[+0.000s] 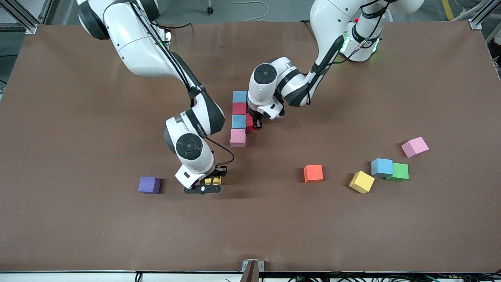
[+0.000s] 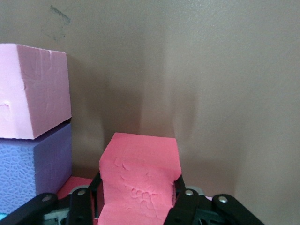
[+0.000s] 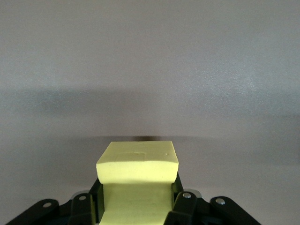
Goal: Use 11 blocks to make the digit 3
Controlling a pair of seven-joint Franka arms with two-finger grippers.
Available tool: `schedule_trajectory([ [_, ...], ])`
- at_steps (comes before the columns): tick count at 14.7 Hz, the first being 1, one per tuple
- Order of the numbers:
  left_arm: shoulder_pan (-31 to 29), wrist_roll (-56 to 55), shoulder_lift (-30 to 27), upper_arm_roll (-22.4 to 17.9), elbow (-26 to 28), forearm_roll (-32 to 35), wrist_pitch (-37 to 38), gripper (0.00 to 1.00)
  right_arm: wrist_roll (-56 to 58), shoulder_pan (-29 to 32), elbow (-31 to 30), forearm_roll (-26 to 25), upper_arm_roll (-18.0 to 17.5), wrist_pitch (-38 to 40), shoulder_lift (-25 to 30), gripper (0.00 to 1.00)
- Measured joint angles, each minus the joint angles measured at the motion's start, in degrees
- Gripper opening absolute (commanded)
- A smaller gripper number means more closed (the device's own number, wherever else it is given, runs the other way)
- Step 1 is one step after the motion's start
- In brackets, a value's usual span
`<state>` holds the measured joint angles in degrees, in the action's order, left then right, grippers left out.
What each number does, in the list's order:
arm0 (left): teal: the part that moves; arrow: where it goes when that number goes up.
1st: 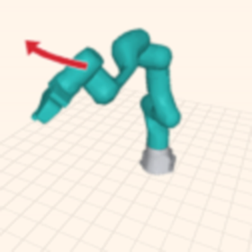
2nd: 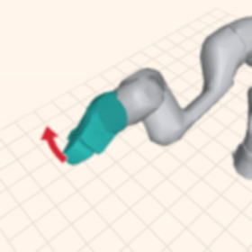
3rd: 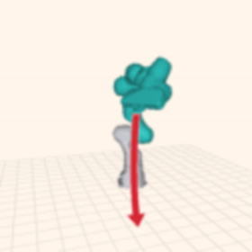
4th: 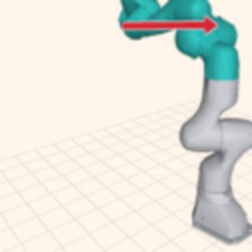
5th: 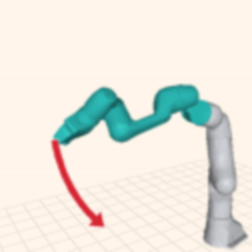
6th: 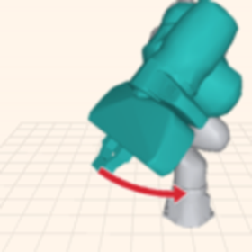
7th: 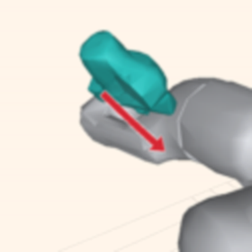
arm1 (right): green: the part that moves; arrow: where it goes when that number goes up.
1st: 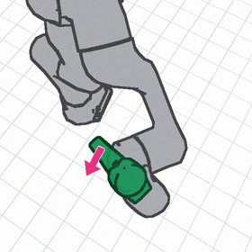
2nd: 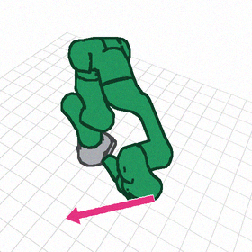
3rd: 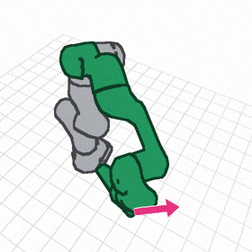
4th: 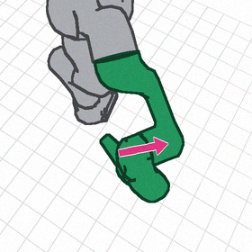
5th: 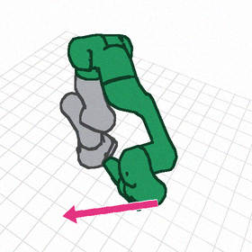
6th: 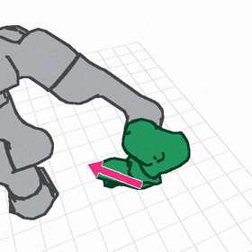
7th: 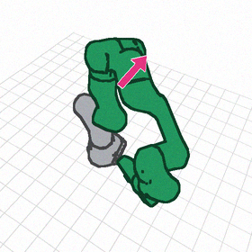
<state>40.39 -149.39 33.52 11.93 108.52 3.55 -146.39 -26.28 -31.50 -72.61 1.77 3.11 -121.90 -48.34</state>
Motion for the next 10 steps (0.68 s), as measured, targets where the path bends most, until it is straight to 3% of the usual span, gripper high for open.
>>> schedule_trajectory([
  [2,0.0,0.0,0.04,0.0,-0.05,0.0,0.0,0.68,0.01,0.0,0.0,0.0,0.0,0.02,0.0,0.0],
  [4,0.01,0.0,0.14,-0.01,-0.13,0.0,0.0,1.0,0.01,0.0,0.0,0.0,0.0,0.02,0.0,0.0],
  [10,0.0,0.0,0.39,-0.08,-0.86,0.0,0.0,1.0,0.02,0.0,0.0,0.0,0.0,0.03,0.0,0.0],
])
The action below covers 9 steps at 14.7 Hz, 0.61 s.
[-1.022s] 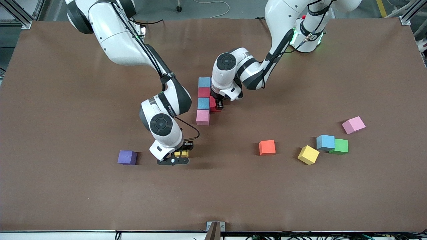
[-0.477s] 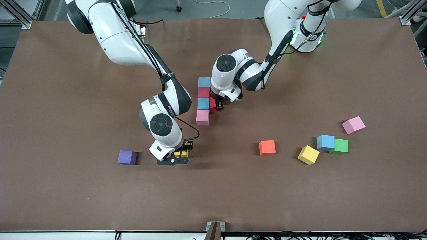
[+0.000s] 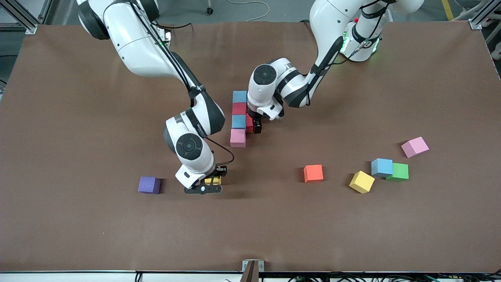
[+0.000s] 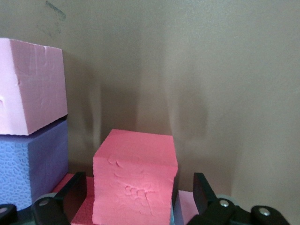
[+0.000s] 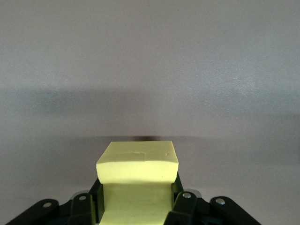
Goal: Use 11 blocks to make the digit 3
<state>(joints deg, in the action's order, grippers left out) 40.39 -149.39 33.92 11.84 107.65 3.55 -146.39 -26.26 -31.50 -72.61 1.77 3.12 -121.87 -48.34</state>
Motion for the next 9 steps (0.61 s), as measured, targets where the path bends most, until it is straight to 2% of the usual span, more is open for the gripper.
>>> schedule_trajectory([
  [4,-0.12,0.0,-0.88,-0.04,-1.43,0.0,2.26,1.0,0.0,0.0,0.0,0.07,-0.01,0.0,0.0,0.0],
  [9,-0.14,0.33,-5.57,-0.04,-4.84,0.28,13.14,1.0,-0.01,-0.09,0.0,2.5,-0.88,-0.01,-0.03,0.0],
])
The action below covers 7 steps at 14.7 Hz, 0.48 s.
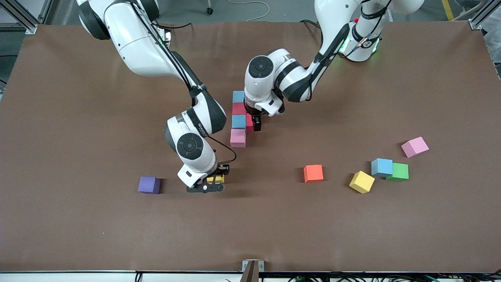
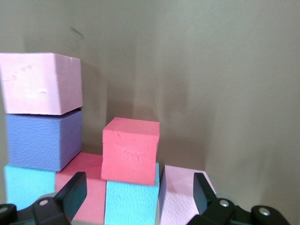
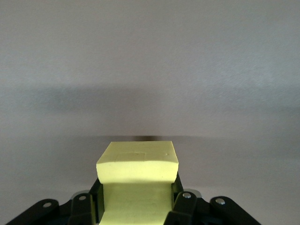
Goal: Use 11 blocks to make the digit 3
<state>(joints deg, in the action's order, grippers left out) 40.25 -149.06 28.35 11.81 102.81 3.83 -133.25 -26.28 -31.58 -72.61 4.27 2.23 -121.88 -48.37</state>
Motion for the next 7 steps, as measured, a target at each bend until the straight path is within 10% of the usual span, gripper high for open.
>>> schedule_trajectory([
  [7,-6.03,14.58,-3.45,-0.97,-7.35,0.27,10.63,1.0,-2.61,-4.32,-0.59,1.66,-0.39,-0.09,-0.11,0.0],
])
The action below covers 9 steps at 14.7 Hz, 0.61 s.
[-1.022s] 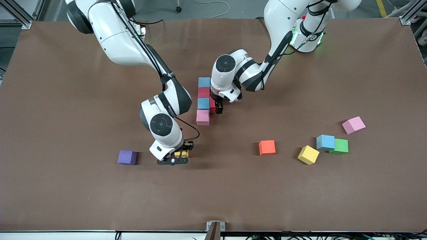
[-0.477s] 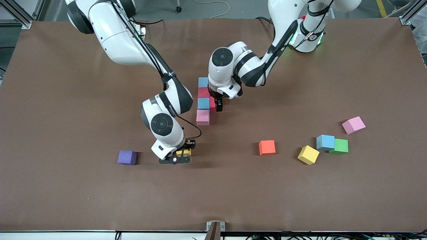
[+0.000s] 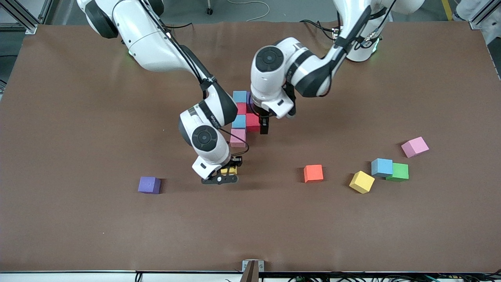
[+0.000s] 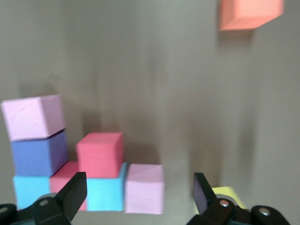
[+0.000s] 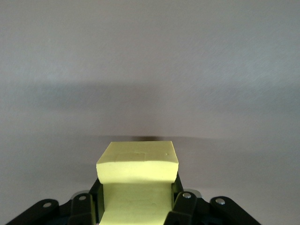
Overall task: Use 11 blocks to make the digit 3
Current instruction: 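Grasp the orange cube with the left gripper while the right gripper carries yellow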
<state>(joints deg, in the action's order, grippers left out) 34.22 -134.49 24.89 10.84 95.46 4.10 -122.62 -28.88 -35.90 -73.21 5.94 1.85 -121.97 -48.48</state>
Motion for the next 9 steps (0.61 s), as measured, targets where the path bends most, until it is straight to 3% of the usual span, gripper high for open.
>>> schedule_trajectory([
  [6,-13.06,26.15,1.3,-0.19,-3.92,0.04,0.08,1.0,-4.44,-1.59,-2.9,0.0,0.03,-2.22,-0.09,0.0],
  [9,-16.42,37.05,4.68,-0.16,-7.93,0.04,0.09,1.0,-6.05,-2.26,-3.38,-0.01,0.05,-2.23,0.12,0.0],
])
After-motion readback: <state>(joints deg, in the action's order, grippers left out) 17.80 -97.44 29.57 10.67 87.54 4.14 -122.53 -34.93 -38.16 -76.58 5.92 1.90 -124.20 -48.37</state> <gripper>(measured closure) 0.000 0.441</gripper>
